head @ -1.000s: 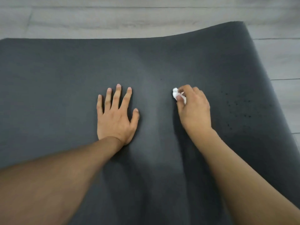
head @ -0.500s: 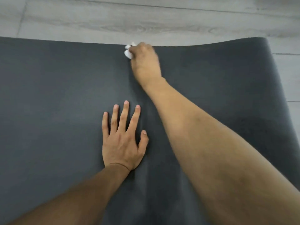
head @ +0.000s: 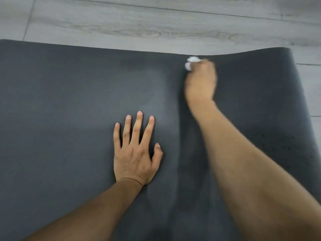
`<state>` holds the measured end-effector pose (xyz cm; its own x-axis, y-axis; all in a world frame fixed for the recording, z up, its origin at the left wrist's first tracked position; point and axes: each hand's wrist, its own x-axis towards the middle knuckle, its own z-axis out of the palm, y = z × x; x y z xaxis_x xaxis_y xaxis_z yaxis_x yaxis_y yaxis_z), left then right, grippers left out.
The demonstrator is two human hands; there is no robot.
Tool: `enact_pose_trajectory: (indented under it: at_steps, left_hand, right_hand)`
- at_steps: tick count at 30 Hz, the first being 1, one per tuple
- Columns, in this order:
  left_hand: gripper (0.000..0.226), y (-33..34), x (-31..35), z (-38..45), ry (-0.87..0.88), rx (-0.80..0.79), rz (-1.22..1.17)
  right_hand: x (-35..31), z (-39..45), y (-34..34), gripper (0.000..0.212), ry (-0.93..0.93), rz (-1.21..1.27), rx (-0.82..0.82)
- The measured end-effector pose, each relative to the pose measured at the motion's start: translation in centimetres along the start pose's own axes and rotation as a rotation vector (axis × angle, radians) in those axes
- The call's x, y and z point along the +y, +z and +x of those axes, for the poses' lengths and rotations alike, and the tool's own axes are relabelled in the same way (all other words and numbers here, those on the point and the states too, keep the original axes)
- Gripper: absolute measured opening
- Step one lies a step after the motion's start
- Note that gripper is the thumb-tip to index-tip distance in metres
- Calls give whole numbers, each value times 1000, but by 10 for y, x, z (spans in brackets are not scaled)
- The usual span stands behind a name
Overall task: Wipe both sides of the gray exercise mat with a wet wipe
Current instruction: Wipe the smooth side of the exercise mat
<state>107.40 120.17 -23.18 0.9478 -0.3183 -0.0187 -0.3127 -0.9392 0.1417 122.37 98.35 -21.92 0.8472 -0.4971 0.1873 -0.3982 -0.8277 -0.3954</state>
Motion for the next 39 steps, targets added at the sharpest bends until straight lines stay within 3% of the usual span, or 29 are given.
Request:
enact_pose_trajectory:
  at_steps: [3,5,7,9,12,16,21,27,30,34,36,39]
  left_hand:
    - [65,1,-2,-1,12,17,-16]
    - [62,2,-2,-1,17,29,-42]
    - [66,0,-2,-1,8,10,-20]
    - [68,0,-3,-1,5,-3,-15]
    - [69,-3,-2,1,-2,-8,-66]
    - [61,-20,-21,-19,-44,39,-390]
    - [68,-30,-90,-93,-81,-95,-29]
    - [73,-15,-96,-94,-56,-80,-2]
    - [74,-16,-97,-94,-62,-90,-10]
    - [74,-15,-96,-92,-56,-84,-22]
    - [75,-15,-97,-93,-54,-84,-21]
    - [75,-14,-97,-92,-55,-89,-24]
  right_hand:
    - [-91,-50,35,46,-477,72,-229]
    - [-102,-62,30,43,-693,45,-288]
    - [-53,-52,19,38,-597,26,-37]
    - [26,-45,-2,32,-275,-21,167]
    - [84,-50,-25,32,-63,59,189]
    - [74,-44,-18,28,-91,65,223]
    - [75,-42,-20,28,-87,4,218]
    - [81,-40,-16,30,-228,-140,251]
    - [66,-36,-23,32,-153,-273,116]
    - [18,-28,-23,36,180,-247,26]
    - [-35,-49,-8,34,83,-86,8]
    - [-127,-94,28,28,-262,101,-127]
